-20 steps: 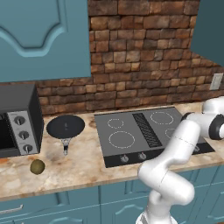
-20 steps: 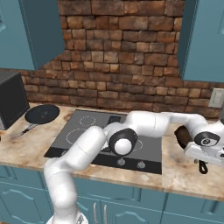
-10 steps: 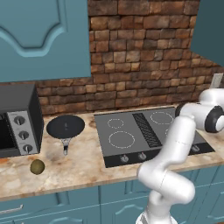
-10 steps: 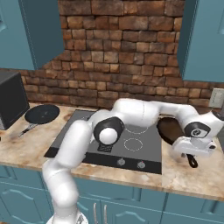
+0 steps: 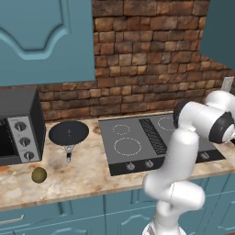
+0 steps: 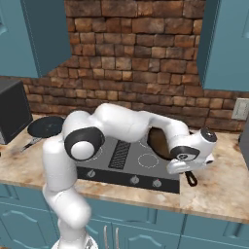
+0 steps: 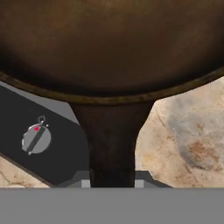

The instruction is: Place both pans onto different burners. Then place the potato and the steak on different pans.

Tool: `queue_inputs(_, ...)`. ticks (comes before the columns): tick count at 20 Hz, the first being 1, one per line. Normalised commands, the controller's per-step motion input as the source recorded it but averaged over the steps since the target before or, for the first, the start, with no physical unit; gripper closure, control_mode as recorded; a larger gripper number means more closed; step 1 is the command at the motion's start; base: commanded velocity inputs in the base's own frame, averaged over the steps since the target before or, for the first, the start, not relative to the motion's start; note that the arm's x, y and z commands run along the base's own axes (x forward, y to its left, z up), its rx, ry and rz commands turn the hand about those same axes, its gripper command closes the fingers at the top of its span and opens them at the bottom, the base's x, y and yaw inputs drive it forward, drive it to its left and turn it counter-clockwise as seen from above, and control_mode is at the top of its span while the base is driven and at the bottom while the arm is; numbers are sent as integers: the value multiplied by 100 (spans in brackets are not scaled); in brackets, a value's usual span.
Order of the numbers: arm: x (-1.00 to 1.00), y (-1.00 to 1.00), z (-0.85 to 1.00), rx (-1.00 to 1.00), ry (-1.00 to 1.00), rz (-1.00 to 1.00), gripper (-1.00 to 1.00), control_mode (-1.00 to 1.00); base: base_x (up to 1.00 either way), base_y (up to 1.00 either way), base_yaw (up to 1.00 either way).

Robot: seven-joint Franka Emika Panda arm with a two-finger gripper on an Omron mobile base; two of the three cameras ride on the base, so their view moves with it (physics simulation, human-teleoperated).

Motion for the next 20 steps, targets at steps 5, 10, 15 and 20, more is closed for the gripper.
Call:
queue_inputs(5,24,15,2,0,10,23,100,-100,0,0,0)
queue_inputs(10,25,8,0,0,11,27,100,-100,0,0,0)
queue_inputs(15,22,4,-8,0,17,27,100,-100,0,0,0)
queue_inputs(20,31,2,-17,0,10,18,100,-100,0,0,0)
